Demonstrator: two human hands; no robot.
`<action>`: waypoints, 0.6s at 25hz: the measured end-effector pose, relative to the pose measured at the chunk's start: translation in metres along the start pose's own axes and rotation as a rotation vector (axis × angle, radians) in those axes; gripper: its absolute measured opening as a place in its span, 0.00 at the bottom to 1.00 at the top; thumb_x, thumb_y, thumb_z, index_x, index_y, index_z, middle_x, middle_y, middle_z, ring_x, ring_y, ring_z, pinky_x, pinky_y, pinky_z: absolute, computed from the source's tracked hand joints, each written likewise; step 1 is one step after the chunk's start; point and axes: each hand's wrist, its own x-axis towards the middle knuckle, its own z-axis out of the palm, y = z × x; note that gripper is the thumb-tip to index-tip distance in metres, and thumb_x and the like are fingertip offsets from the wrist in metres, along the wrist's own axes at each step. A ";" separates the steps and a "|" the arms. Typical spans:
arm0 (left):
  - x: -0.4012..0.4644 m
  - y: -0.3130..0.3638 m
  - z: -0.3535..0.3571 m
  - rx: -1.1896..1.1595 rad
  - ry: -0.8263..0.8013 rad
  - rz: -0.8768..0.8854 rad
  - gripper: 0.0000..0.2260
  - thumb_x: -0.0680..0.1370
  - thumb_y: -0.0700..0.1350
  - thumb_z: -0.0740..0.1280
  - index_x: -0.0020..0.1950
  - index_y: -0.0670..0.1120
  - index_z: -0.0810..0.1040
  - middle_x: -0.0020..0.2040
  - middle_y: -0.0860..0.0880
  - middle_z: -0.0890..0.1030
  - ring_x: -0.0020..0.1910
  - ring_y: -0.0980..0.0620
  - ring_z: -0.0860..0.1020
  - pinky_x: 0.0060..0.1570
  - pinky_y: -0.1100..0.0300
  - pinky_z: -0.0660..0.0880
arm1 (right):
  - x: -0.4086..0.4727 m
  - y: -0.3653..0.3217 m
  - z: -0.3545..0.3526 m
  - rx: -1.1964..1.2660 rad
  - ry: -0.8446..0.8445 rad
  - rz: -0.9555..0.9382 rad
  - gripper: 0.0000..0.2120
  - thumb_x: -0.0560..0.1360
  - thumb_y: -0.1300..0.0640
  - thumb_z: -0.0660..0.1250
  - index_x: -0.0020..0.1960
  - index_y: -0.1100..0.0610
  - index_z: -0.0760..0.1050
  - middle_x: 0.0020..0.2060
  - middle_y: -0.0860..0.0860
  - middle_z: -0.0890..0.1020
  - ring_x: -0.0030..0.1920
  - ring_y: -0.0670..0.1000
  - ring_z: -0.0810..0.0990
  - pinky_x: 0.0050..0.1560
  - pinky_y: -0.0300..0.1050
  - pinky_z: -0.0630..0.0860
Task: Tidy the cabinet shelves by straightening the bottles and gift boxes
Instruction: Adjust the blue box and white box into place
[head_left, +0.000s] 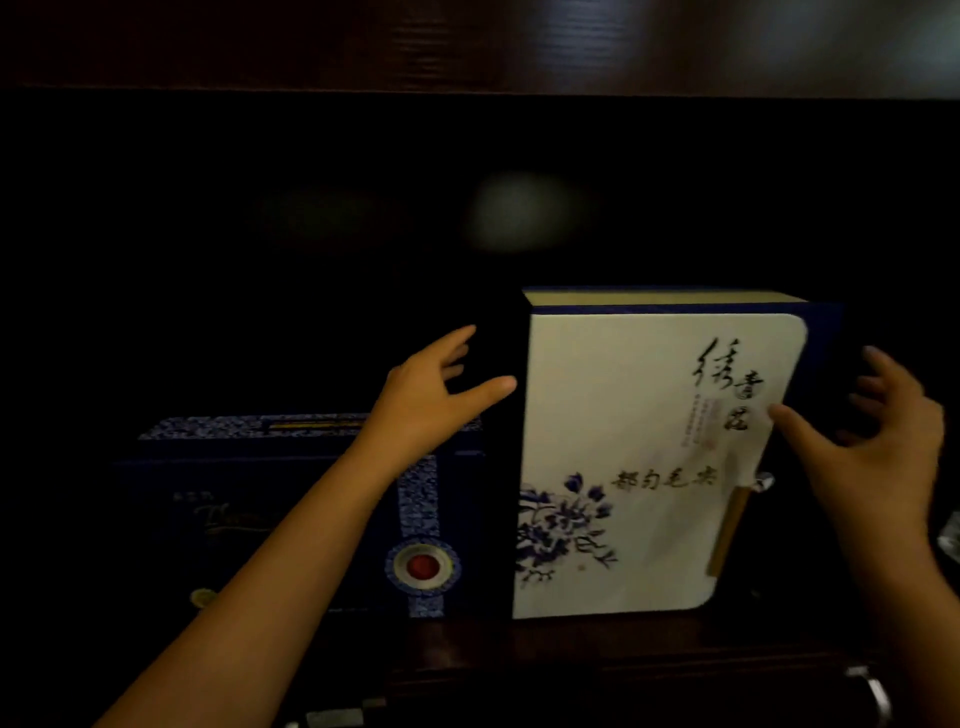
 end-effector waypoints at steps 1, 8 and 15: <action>0.008 0.009 0.012 -0.034 -0.010 -0.015 0.36 0.68 0.53 0.73 0.72 0.53 0.61 0.71 0.47 0.69 0.67 0.50 0.70 0.65 0.53 0.69 | 0.013 0.015 -0.004 0.035 -0.055 0.090 0.39 0.65 0.50 0.73 0.69 0.42 0.56 0.68 0.55 0.67 0.63 0.49 0.67 0.60 0.55 0.71; 0.022 0.015 0.051 -0.073 0.178 -0.014 0.30 0.71 0.42 0.72 0.71 0.50 0.65 0.68 0.46 0.72 0.67 0.49 0.71 0.65 0.51 0.70 | 0.035 0.072 0.019 0.346 -0.512 0.223 0.33 0.65 0.59 0.72 0.66 0.47 0.63 0.60 0.48 0.71 0.53 0.49 0.72 0.47 0.45 0.74; 0.026 0.013 0.053 -0.127 0.215 -0.079 0.29 0.71 0.40 0.72 0.69 0.51 0.68 0.67 0.46 0.74 0.63 0.50 0.72 0.61 0.43 0.74 | 0.031 0.086 0.032 0.387 -0.452 0.195 0.32 0.67 0.60 0.72 0.67 0.48 0.63 0.64 0.49 0.70 0.65 0.56 0.66 0.59 0.58 0.69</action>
